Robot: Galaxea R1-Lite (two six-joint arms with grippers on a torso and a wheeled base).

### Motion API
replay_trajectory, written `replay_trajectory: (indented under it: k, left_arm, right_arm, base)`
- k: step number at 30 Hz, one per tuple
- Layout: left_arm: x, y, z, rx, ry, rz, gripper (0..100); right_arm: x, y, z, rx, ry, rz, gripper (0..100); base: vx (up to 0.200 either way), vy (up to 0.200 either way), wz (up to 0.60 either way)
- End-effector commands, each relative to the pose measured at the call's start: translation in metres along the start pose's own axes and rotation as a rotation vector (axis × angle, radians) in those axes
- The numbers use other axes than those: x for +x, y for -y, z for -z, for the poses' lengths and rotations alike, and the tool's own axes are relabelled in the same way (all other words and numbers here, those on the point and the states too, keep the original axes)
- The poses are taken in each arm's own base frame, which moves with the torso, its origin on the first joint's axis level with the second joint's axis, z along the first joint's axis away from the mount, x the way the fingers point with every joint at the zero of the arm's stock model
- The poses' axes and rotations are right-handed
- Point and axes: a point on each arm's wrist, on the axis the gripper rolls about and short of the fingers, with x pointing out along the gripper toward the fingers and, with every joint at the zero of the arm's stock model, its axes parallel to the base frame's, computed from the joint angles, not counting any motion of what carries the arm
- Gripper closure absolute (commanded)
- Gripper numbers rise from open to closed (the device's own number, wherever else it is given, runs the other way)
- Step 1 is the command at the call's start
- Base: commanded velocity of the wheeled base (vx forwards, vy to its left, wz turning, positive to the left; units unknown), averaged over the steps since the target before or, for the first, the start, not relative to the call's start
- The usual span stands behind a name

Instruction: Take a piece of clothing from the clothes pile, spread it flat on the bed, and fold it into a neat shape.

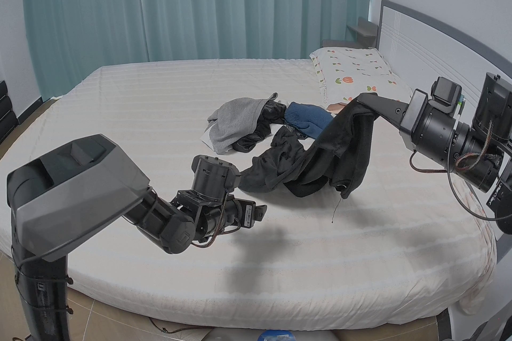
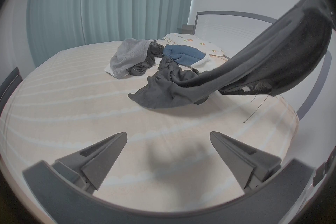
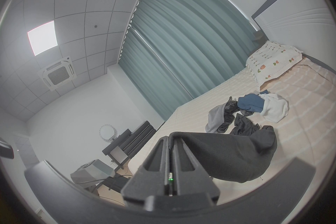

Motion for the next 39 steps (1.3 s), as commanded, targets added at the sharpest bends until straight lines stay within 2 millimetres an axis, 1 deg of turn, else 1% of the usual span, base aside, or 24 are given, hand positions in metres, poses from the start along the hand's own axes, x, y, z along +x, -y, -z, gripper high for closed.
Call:
replay_trajectory:
  k: [1,5,8,9,10,11,14,17,20,21,24,25,26,27,31,32,35,37,39]
  left_arm:
    - [0.019,0.001,0.01,0.02,-0.017,-0.009,0]
    - [0.038,0.002,0.007,0.016,0.01,-0.05,0]
    - [0.055,0.002,0.001,0.006,0.048,-0.084,0]
    - [0.059,0.002,0.0,0.005,0.05,-0.088,0]
    - [0.059,0.002,0.0,0.005,0.05,-0.088,0]
    - [0.068,0.003,0.0,0.007,0.04,-0.09,0]
    - [0.079,0.004,0.002,-0.004,0.032,-0.089,0]
    - [0.085,-0.003,0.001,-0.016,0.038,-0.095,0]
    - [0.092,-0.003,0.003,-0.023,0.04,-0.095,0]
    - [0.101,-0.002,0.005,-0.04,0.049,-0.093,0]
    - [0.112,0.001,-0.004,-0.091,0.099,-0.083,0]
    - [0.112,0.001,-0.004,-0.091,0.099,-0.083,0]
    - [0.117,0.003,-0.009,-0.13,0.115,-0.076,0]
    - [0.118,0.003,-0.009,-0.137,0.106,-0.076,100]
    - [0.12,0.007,-0.013,-0.199,0.099,-0.07,100]
    - [0.119,0.006,-0.013,-0.233,0.089,-0.072,100]
    - [0.117,0.001,-0.01,-0.259,0.063,-0.086,100]
    - [0.108,-0.002,-0.015,-0.296,0.063,-0.091,100]
    - [0.087,-0.01,-0.028,-0.346,0.061,-0.1,100]
  right_arm:
    - [-0.006,-0.005,-0.005,-0.003,0.018,-0.015,100]
    - [-0.008,-0.007,-0.006,-0.002,0.022,-0.022,100]
    - [-0.008,-0.007,-0.007,-0.002,0.025,-0.02,100]
    - [-0.009,-0.007,-0.007,-0.002,0.026,-0.019,100]
    - [-0.009,-0.007,-0.007,-0.002,0.026,-0.019,100]
    - [-0.01,-0.007,-0.008,-0.002,0.028,-0.021,100]
    - [-0.012,-0.007,-0.008,-0.001,0.03,-0.021,100]
    - [-0.015,-0.007,-0.011,0.0,0.04,-0.017,100]
    - [-0.016,-0.006,-0.013,0.007,0.049,-0.01,100]
    - [-0.018,-0.007,-0.014,0.015,0.055,-0.013,100]
    - [-0.019,-0.007,-0.015,0.032,0.052,-0.012,100]
    - [-0.019,-0.007,-0.015,0.032,0.052,-0.012,100]
    - [-0.02,-0.004,-0.014,0.04,0.049,-0.004,100]
    - [-0.02,-0.004,-0.014,0.04,0.048,-0.005,100]
    - [-0.019,-0.002,-0.013,0.043,0.045,0.001,100]
    - [-0.018,0.001,-0.013,0.043,0.045,0.011,100]
    - [-0.016,0.004,-0.012,0.046,0.04,0.022,100]
    - [-0.015,0.007,-0.011,0.049,0.035,0.032,100]
    - [-0.013,0.015,-0.008,0.052,0.022,0.057,100]
  base:
    - [0.0,0.0,0.0]
    - [0.0,0.0,0.0]
    - [0.0,0.0,0.0]
    - [0.0,0.0,0.0]
    - [0.0,0.0,0.0]
    - [0.0,0.0,0.0]
    - [0.0,0.0,0.0]
    - [0.0,0.0,0.0]
    - [0.0,0.0,0.0]
    - [0.0,0.0,0.0]
    - [0.0,0.0,0.0]
    - [0.0,0.0,0.0]
    - [0.0,0.0,0.0]
    - [0.0,0.0,0.0]
    - [0.0,0.0,0.0]
    - [0.0,0.0,0.0]
    - [0.0,0.0,0.0]
    - [0.0,0.0,0.0]
    - [0.0,0.0,0.0]
